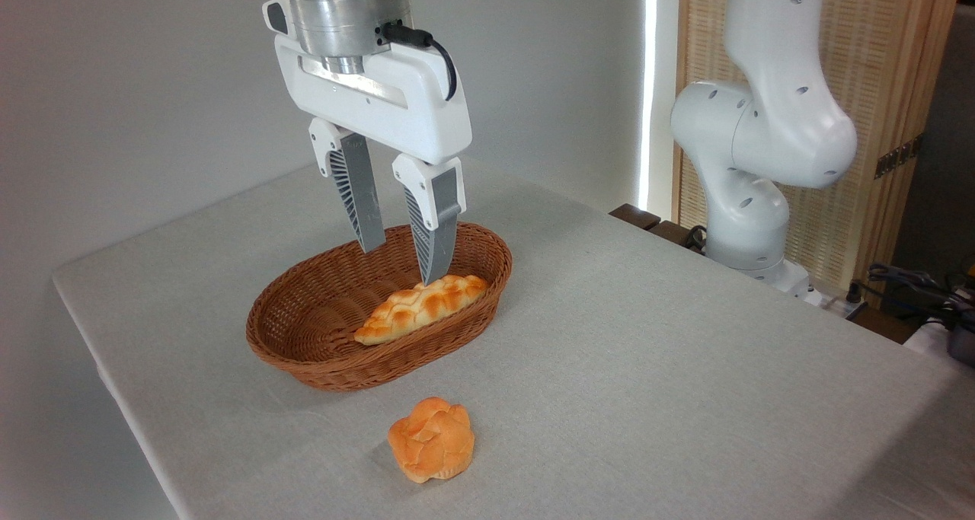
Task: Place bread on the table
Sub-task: 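Lower the open gripper into the wicker basket over the braided loaf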
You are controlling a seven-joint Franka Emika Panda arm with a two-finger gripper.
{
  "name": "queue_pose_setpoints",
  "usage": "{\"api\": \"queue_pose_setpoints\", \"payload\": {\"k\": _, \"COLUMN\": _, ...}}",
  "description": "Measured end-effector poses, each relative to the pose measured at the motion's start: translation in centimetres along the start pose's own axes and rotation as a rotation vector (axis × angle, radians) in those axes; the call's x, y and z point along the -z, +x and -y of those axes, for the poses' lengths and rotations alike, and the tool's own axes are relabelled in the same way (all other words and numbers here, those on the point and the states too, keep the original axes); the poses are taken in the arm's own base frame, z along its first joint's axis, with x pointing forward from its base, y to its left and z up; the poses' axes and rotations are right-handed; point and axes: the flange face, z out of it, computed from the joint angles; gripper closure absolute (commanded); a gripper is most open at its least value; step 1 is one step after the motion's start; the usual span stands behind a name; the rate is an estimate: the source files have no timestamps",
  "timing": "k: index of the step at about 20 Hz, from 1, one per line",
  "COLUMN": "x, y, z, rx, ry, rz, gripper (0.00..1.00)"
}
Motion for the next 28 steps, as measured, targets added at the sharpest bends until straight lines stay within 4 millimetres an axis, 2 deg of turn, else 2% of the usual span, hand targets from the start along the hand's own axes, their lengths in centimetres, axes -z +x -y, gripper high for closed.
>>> {"api": "queue_pose_setpoints", "payload": {"k": 11, "x": 0.0, "y": 0.0, "z": 0.0, "rx": 0.0, "ry": 0.0, "rz": 0.0, "gripper": 0.0}}
{"api": "queue_pose_setpoints", "payload": {"k": 14, "x": -0.6, "y": 0.4, "z": -0.6, "rx": -0.012, "ry": -0.009, "rz": 0.008, "gripper": 0.0}}
{"api": "queue_pose_setpoints", "payload": {"k": 19, "x": -3.6, "y": 2.5, "z": -4.5, "rx": -0.054, "ry": -0.045, "rz": 0.059, "gripper": 0.0}}
{"api": "queue_pose_setpoints", "payload": {"k": 24, "x": -8.2, "y": 4.3, "z": -9.6, "rx": -0.073, "ry": -0.073, "rz": 0.118, "gripper": 0.0}}
{"api": "queue_pose_setpoints", "payload": {"k": 28, "x": -11.5, "y": 5.1, "z": -12.7, "rx": -0.039, "ry": -0.081, "rz": 0.144, "gripper": 0.0}}
